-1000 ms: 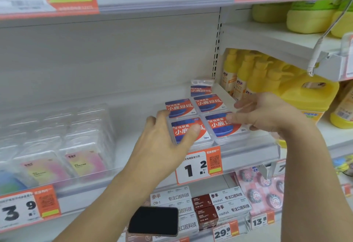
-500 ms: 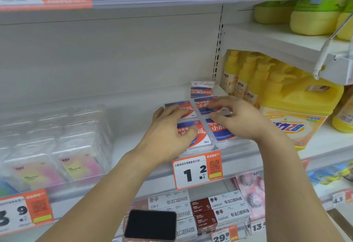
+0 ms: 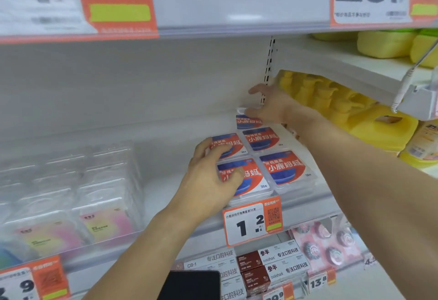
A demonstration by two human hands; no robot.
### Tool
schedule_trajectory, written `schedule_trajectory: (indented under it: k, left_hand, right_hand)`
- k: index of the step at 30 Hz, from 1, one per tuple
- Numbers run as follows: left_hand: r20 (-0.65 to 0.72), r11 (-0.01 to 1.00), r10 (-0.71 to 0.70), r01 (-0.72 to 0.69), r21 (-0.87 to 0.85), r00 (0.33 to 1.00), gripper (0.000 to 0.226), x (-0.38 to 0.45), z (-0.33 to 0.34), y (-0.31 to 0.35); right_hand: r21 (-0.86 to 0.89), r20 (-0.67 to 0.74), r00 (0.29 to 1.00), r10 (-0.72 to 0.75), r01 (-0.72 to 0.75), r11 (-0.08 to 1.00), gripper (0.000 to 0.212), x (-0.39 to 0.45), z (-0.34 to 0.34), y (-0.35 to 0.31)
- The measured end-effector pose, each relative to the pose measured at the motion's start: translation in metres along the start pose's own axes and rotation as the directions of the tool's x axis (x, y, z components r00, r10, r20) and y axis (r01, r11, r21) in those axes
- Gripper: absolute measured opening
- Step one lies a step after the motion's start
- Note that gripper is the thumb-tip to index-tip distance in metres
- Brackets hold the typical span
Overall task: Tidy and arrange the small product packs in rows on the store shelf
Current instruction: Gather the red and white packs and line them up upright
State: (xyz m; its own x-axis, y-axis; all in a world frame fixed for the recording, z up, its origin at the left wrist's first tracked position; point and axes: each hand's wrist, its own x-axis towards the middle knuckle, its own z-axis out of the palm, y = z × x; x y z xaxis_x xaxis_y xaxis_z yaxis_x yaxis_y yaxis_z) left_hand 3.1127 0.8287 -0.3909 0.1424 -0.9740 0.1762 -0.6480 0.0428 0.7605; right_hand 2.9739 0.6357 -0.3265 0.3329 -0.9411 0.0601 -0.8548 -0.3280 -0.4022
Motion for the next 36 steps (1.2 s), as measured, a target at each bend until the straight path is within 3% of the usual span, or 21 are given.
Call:
schedule_trajectory:
  k: [4,11,17,19,21,23,25,27,30,32,33,36]
  left_hand:
    - [0.041,0.998,-0.005,0.007,-0.055,0.999,0.051,-0.005,-0.001,0.001]
    - [-0.009,0.997,0.016,-0.017,-0.074,1.000,0.050,-0.006,0.003,-0.003]
    - [0.006,0.996,0.020,-0.019,-0.083,1.000,0.050,-0.004,0.003,-0.007]
    - [0.009,0.997,0.011,-0.011,-0.074,1.000,0.050,-0.003,0.003,-0.007]
    - [-0.013,0.999,0.010,-0.010,-0.047,1.000,0.049,-0.003,0.002,-0.005]
    - [-0.123,0.997,0.031,-0.039,-0.067,0.992,0.047,-0.003,-0.001,-0.002]
    - [-0.346,0.983,0.038,-0.097,-0.154,0.938,0.040,-0.003,-0.006,0.002]
    - [-0.510,0.931,-0.062,-0.135,-0.340,0.858,0.035,-0.003,-0.014,0.008]
    - [-0.392,0.694,-0.258,-0.113,-0.711,0.883,0.049,-0.004,-0.030,0.025]
    - [-0.254,0.534,-0.242,-0.090,-0.840,0.937,0.066,-0.006,-0.037,0.034]
    - [-0.219,0.517,-0.210,-0.082,-0.852,0.953,0.069,-0.009,-0.038,0.036]
    - [-0.196,0.596,-0.172,-0.057,-0.801,0.965,0.065,-0.020,-0.035,0.038]
  right_hand:
    - [-0.133,0.218,0.967,0.133,-0.105,0.985,0.093,0.030,0.014,0.001]
    - [-0.247,0.266,0.960,0.090,-0.022,0.969,0.080,0.052,0.026,-0.022]
    - [-0.228,0.101,0.994,0.035,-0.011,0.974,0.076,0.060,0.046,-0.023]
    - [-0.105,0.008,1.000,0.018,-0.017,0.994,0.075,0.055,0.041,-0.023]
    - [0.192,-0.098,0.995,0.021,-0.002,0.981,0.068,0.040,0.027,-0.031]
    - [0.433,-0.139,0.990,-0.011,0.071,0.899,0.055,0.016,0.010,-0.045]
    - [0.479,-0.185,0.979,-0.086,0.167,0.862,0.044,-0.012,-0.007,-0.056]
    - [0.453,-0.257,0.952,-0.168,0.272,0.849,0.047,-0.045,-0.016,-0.064]
    - [0.456,-0.376,0.894,-0.242,0.406,0.792,0.057,-0.098,-0.010,-0.065]
    - [0.391,-0.405,0.845,-0.350,0.506,0.769,0.059,-0.131,0.003,-0.061]
    - [0.343,-0.408,0.822,-0.398,0.542,0.767,0.060,-0.144,0.009,-0.058]
    - [0.263,-0.418,0.801,-0.428,0.558,0.787,0.075,-0.167,0.021,-0.049]
